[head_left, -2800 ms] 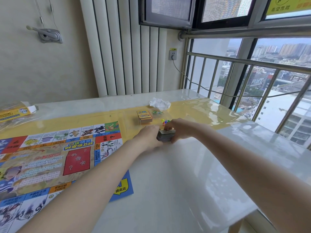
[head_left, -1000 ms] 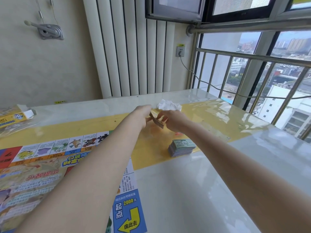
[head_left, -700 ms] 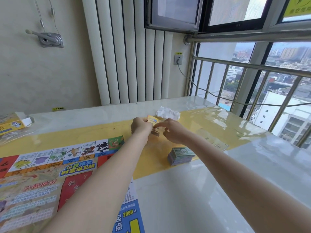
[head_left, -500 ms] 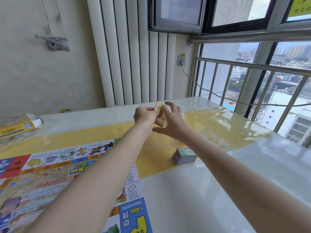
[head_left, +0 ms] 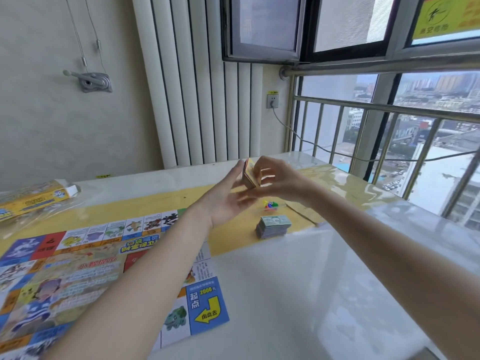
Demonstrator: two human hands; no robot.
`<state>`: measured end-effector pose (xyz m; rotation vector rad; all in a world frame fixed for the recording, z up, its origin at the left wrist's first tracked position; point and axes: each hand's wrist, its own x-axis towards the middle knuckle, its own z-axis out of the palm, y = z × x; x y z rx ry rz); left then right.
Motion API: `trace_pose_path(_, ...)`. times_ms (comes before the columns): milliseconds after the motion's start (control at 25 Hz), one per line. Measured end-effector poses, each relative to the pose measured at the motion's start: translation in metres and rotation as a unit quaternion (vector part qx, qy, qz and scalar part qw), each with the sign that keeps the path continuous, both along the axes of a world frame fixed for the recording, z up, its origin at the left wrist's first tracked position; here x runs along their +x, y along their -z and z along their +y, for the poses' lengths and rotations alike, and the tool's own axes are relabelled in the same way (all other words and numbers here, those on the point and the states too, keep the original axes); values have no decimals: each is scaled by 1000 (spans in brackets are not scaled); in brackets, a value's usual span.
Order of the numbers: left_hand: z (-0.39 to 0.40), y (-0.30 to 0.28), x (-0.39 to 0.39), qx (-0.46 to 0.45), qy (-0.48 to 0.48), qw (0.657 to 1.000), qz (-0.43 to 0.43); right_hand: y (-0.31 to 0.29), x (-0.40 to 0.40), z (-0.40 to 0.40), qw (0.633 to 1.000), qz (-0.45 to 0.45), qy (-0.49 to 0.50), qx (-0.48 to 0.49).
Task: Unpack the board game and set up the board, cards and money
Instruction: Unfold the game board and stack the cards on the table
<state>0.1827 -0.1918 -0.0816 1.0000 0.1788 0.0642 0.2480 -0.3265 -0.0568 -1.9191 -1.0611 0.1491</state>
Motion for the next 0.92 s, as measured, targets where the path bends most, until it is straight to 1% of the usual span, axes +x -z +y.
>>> trace_pose_path(40,-6,-2,-3,10,32,999,2,-5,-7,-5,1000,23,-17,4)
trace_pose_path(120,-16,-6,-6,9,49,999,-11,-14,-19,-16,998,42,-36,1)
trace_pose_path(240,-30,-10,-8,-2,49,998,-26,-23,-24,-34,998,15,-24,-59)
trace_pose_path(280,-36,-11,-8,9,57,998,-30,-23,-21,-40,997,18,-21,-69)
trace_pose_path(320,-41,-10,-6,40,62,997,-28,-23,-17,-47,997,21,-18,-77)
trace_pose_path(360,-47,-9,-5,99,61,993,-23,-21,-11,-54,995,16,-11,-95)
trace_pose_path(400,-51,-6,-2,195,50,979,-17,-18,-3,-61,991,-14,6,-133)
trace_pose_path(440,-52,-3,0,317,28,948,-15,-14,6,-69,977,-70,33,-198)
trace_pose_path(480,-51,1,3,443,-5,896,-25,-8,15,-76,948,-132,58,-282)
trace_pose_path(520,-48,5,5,553,-21,832,-48,-1,21,-81,909,-186,71,-366)
trace_pose_path(560,-46,10,7,641,-2,764,-75,8,26,-82,873,-219,66,-432)
trace_pose_path(600,-44,14,10,718,45,688,-93,18,30,-82,846,-236,52,-475)
trace_pose_path(640,-44,18,14,783,95,607,-98,27,32,-79,832,-240,39,-499)
trace_pose_path(680,-44,21,17,830,132,534,-93,32,35,-74,826,-240,30,-510)
trace_pose_path(720,-46,23,21,857,154,485,-80,36,38,-70,823,-238,22,-515)
trace_pose_path(760,-48,24,23,868,166,462,-68,39,41,-65,821,-236,11,-520)
trace_pose_path(800,-48,26,26,870,172,457,-63,41,44,-61,818,-232,0,-526)
trace_pose_path(880,-50,28,28,863,171,470,-71,41,48,-56,805,-226,-12,-549)
trace_pose_path(920,-51,28,27,856,158,485,-80,39,49,-56,796,-227,-18,-560)
